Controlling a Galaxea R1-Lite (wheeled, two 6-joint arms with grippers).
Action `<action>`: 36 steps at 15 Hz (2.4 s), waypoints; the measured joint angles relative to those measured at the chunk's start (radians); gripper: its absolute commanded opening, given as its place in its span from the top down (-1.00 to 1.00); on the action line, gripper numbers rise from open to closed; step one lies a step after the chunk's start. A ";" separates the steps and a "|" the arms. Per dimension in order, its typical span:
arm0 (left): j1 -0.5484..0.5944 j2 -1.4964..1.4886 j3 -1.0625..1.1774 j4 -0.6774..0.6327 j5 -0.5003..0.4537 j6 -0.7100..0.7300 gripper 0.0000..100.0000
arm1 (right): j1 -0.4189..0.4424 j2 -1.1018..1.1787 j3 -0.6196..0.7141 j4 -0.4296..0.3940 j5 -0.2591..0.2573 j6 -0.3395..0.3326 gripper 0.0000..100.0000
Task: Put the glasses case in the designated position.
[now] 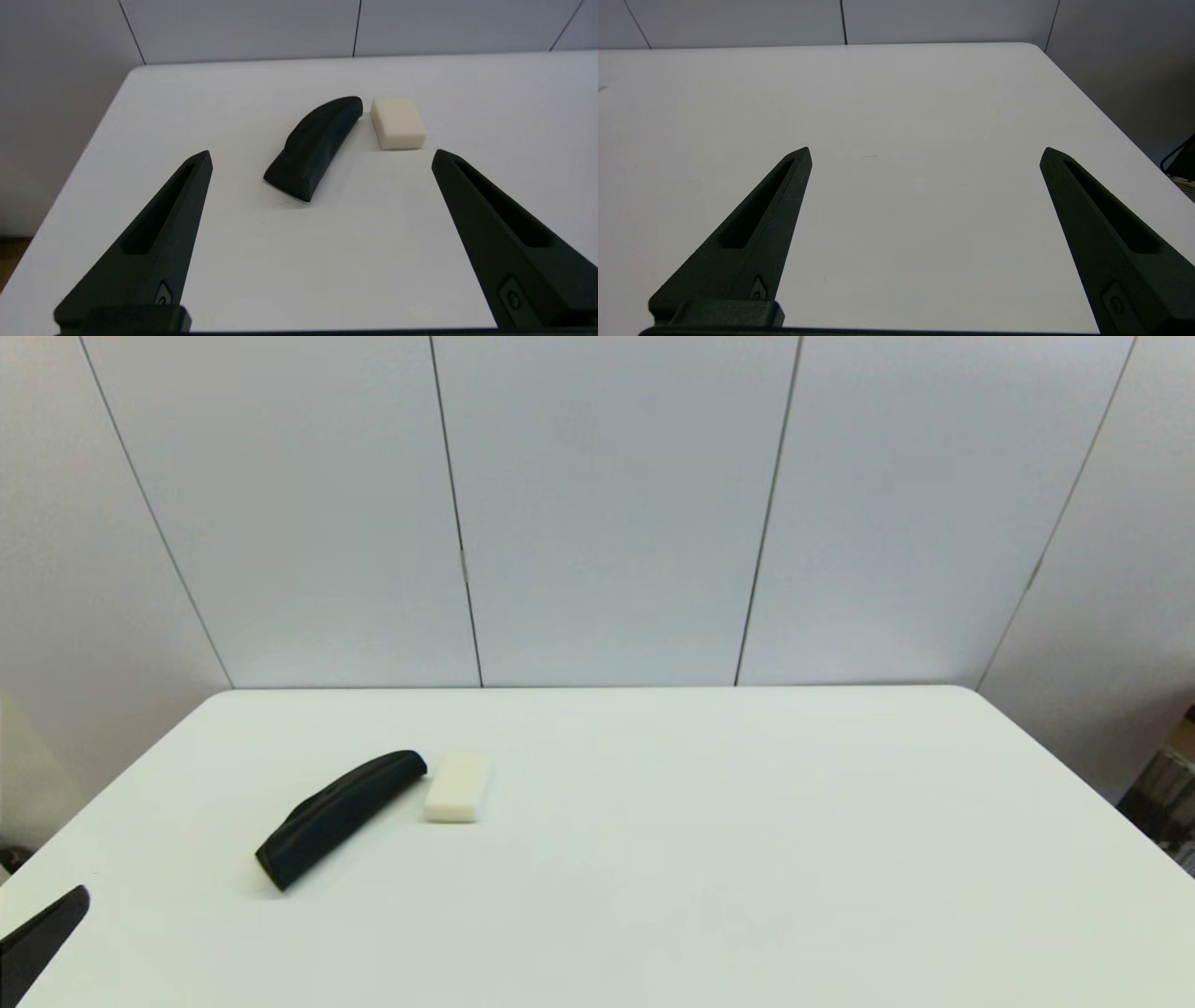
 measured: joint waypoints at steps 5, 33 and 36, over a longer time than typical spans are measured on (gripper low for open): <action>0.026 -0.291 0.149 0.002 -0.002 0.005 -1.00 | 0.000 0.000 0.000 0.000 0.000 0.000 -1.00; 0.026 -0.490 0.361 0.018 0.039 -0.011 -1.00 | 0.000 0.000 0.000 0.000 0.000 0.000 -1.00; 0.026 -0.490 0.361 0.018 0.039 -0.011 -1.00 | 0.000 0.000 0.000 0.000 0.000 0.000 -1.00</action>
